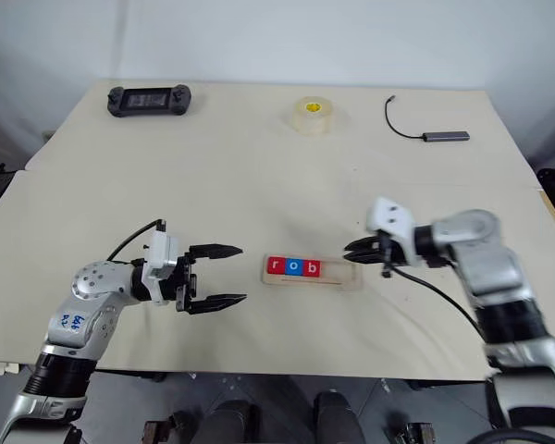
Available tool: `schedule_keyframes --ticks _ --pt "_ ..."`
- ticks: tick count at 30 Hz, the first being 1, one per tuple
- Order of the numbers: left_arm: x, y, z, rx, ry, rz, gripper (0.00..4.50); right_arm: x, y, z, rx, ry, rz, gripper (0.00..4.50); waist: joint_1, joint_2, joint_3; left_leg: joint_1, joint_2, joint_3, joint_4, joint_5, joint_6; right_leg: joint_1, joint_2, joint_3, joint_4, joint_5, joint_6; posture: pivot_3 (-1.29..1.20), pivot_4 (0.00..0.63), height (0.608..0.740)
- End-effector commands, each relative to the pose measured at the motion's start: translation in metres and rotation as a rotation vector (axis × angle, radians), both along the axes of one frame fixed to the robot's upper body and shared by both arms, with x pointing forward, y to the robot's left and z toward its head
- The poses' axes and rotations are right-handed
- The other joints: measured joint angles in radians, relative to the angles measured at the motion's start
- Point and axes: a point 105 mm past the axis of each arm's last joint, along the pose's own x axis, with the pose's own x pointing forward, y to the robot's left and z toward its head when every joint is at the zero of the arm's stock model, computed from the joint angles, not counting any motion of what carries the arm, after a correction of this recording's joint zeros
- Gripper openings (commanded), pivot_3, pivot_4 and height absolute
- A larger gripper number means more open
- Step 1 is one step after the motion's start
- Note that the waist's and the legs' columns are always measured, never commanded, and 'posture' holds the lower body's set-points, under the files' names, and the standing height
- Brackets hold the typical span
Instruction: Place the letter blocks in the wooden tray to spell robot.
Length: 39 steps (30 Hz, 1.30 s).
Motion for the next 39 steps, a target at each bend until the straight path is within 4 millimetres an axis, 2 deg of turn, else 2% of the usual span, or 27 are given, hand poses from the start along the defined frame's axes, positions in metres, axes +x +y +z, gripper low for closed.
schedule_keyframes --ticks 1,5,7,9,12,15,17,21,25,27,29,33,36,39 --pt "0.003 0.0 0.004 -0.008 -0.024 -0.01 4.5 -0.025 -0.027 0.013 0.079 -0.119 -0.139 1.91 0.006 0.0 0.0 0.0 0.0 0.0 0.0 0.0 0.0 0.0 0.0 0.0 0.0 0.0 0.0 0.0 0.15 0.74" --pt "0.009 -0.004 0.004 -0.014 -0.019 -0.034 4.5 -0.058 -0.069 -0.001 0.171 -0.176 -0.374 3.26 0.015 0.0 0.0 0.0 -0.001 0.001 0.0 0.0 0.001 0.001 0.0 0.0 0.0 0.0 0.0 0.0 0.15 0.74" --pt "0.012 -0.005 0.005 -0.017 -0.02 -0.044 4.5 -0.072 -0.083 -0.004 0.223 -0.207 -0.486 3.97 0.016 0.0 0.0 0.001 -0.001 0.002 0.001 0.0 0.001 0.002 0.001 0.0 0.001 0.0 0.001 0.0 0.15 0.74" --pt "0.015 -0.007 0.006 -0.019 -0.022 -0.05 4.5 -0.093 -0.101 -0.016 0.236 -0.262 -0.618 4.49 0.01 0.0 0.0 0.003 -0.001 0.006 0.001 0.0 0.002 0.002 0.002 0.001 0.001 0.001 0.002 0.0 0.15 0.74" --pt "0.019 -0.008 0.007 -0.018 -0.022 -0.061 4.5 -0.12 -0.123 -0.031 0.261 -0.321 -0.814 4.49 0.006 0.0 0.0 0.005 0.0 0.005 0.0 0.0 0.002 0.004 0.004 0.001 0.001 0.001 0.002 0.0 0.15 0.74" --pt "0.021 -0.009 0.008 -0.015 -0.024 -0.076 4.5 -0.137 -0.127 -0.041 0.291 -0.35 -0.916 4.49 -0.007 0.0 0.0 0.006 0.0 0.008 -0.001 0.0 0.002 0.004 0.003 0.004 0.002 0.001 0.002 0.0 0.15 0.74" --pt "0.022 -0.011 0.009 -0.014 -0.027 -0.085 4.5 -0.139 -0.125 -0.045 0.299 -0.358 -0.941 4.49 -0.015 0.001 0.0 0.007 0.0 0.008 -0.001 0.0 0.002 0.004 0.003 0.004 0.003 0.001 0.002 0.0 0.15 0.74" --pt "0.024 -0.013 0.011 -0.016 -0.035 -0.089 4.5 -0.128 -0.123 -0.039 0.307 -0.394 -0.928 4.49 -0.025 0.001 -0.001 0.008 0.0 0.008 -0.001 0.001 0.002 0.004 0.003 0.004 0.003 0.001 0.002 0.0 0.15 0.74" --pt "0.024 -0.012 0.013 -0.018 -0.052 -0.079 4.5 -0.096 -0.128 -0.004 0.392 -0.435 -0.93 4.49 -0.026 0.001 -0.001 0.008 0.0 0.008 0.0 0.001 0.001 0.004 0.003 0.004 0.004 0.002 0.001 0.0 0.15 0.74" --pt "0.025 -0.012 0.015 -0.021 -0.058 -0.07 4.5 -0.077 -0.123 0.014 0.427 -0.38 -0.889 4.49 -0.023 0.002 0.0 0.007 0.0 0.008 0.0 0.002 0.002 0.004 0.003 0.004 0.003 0.002 0.001 0.0 0.15 0.74" --pt "0.026 -0.013 0.016 -0.027 -0.058 -0.059 4.5 -0.059 -0.118 0.02 0.38 -0.295 -0.866 4.49 -0.021 0.002 0.0 0.007 0.0 0.007 0.0 0.002 0.002 0.004 0.002 0.004 0.003 0.002 0.001 0.0 0.15 0.74" --pt "0.026 -0.015 0.017 -0.019 -0.068 -0.054 4.5 -0.029 -0.118 0.016 0.267 -0.12 -0.893 4.49 -0.017 0.002 0.0 0.005 0.001 0.002 -0.001 0.003 0.001 0.004 0.003 0.004 0.002 0.003 0.0 0.0 0.15 0.74" --pt "0.025 -0.017 0.018 -0.025 -0.072 -0.052 4.5 -0.001 -0.13 0.019 0.233 -0.066 -1.014 4.49 -0.016 0.002 0.0 0.004 0.0 0.003 0.0 0.003 0.002 0.003 0.002 0.004 0.001 0.003 0.0 0.0 0.15 0.74" --pt "0.023 -0.017 0.018 -0.03 -0.073 -0.049 4.5 0.014 -0.13 0.017 0.189 -0.025 -1.045 4.49 -0.015 0.002 0.0 0.003 -0.001 0.004 0.0 0.003 0.002 0.002 0.001 0.004 0.002 0.003 0.001 0.0 0.15 0.74"
